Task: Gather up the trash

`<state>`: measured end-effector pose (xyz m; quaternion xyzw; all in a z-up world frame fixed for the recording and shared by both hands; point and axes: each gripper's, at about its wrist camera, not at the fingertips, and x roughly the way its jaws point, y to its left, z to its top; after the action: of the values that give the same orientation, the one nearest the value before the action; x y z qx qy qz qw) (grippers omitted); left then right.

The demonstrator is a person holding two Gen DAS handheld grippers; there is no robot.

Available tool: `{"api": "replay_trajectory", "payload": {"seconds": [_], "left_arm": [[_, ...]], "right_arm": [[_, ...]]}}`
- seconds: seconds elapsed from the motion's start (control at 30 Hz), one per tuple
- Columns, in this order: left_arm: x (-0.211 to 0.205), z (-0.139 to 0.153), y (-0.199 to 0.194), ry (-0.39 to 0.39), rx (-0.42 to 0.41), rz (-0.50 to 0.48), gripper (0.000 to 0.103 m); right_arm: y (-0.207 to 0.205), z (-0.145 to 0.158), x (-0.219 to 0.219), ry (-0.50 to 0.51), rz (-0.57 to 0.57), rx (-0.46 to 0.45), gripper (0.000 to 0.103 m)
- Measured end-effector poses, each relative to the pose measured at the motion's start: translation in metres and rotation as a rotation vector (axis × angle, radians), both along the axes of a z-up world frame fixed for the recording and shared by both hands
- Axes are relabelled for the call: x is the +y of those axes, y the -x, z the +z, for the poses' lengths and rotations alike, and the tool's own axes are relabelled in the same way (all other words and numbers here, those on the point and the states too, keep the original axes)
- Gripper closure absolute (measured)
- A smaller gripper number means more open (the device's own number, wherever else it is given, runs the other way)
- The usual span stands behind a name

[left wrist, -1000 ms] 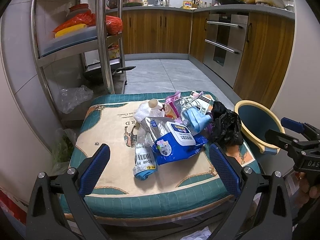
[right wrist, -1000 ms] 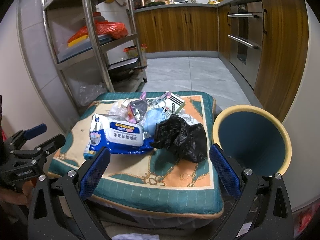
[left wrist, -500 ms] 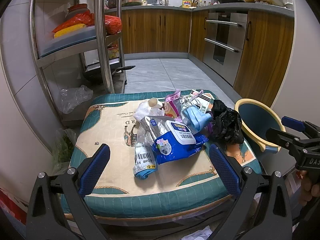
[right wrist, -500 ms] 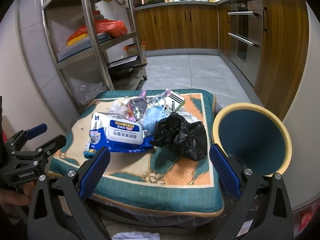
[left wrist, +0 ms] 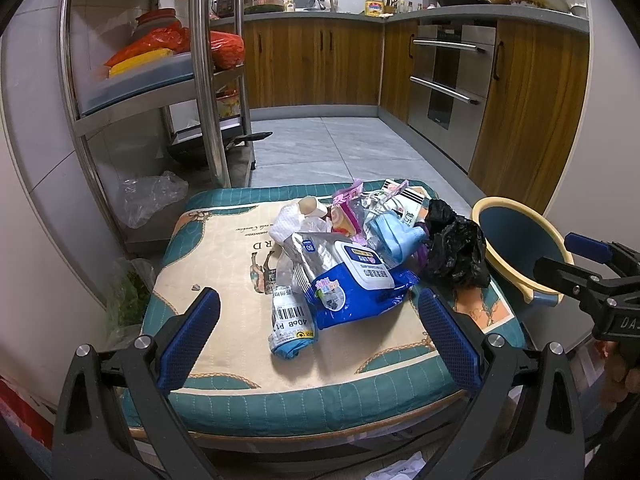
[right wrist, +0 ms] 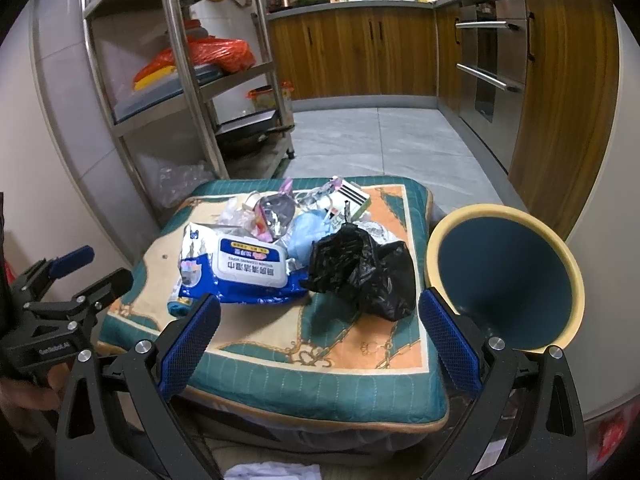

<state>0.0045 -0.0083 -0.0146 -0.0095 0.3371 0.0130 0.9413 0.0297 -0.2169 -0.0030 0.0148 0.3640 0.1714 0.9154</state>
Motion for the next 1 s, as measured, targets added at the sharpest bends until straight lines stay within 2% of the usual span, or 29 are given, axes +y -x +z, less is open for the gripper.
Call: {"api": "replay_trajectory", "payload": {"seconds": [1.0], "left_arm": [[-0.0030, -0.0016, -0.0026, -0.005, 0.027, 0.008, 0.005]], "right_arm": [[-0.0016, -0.0013, -0.0019, -0.002, -0.004, 0.006, 0.004]]}}
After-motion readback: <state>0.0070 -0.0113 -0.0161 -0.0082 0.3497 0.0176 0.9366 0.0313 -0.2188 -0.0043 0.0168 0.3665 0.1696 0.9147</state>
